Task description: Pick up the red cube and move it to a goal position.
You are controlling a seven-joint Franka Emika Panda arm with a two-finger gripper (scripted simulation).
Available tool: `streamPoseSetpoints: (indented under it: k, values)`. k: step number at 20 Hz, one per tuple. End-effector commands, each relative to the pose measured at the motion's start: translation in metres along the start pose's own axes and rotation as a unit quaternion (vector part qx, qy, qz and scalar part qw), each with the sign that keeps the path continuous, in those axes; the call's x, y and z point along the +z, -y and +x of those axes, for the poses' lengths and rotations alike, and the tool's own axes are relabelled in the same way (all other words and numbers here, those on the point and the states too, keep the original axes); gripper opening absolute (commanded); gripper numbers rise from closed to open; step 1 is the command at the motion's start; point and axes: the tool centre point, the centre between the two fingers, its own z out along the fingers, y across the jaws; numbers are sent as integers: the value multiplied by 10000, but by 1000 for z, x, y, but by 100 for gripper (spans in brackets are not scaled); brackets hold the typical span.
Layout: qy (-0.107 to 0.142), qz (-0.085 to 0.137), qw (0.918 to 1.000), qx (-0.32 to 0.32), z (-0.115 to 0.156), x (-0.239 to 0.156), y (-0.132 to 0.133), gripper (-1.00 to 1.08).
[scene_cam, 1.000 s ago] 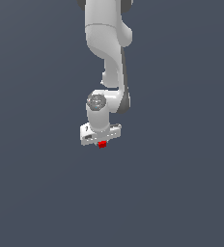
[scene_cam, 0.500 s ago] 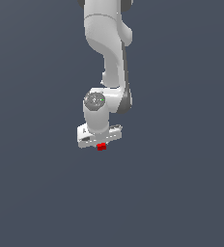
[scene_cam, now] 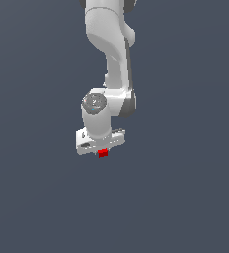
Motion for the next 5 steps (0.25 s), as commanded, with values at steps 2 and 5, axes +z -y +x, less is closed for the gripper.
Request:
streamPoseSetpoints:
  k: [2,5]
  values:
    - [3,-1,10000,-1,2,-1,-1,-100]
    - [3,-1,10000,-1,1,0,0,-100]
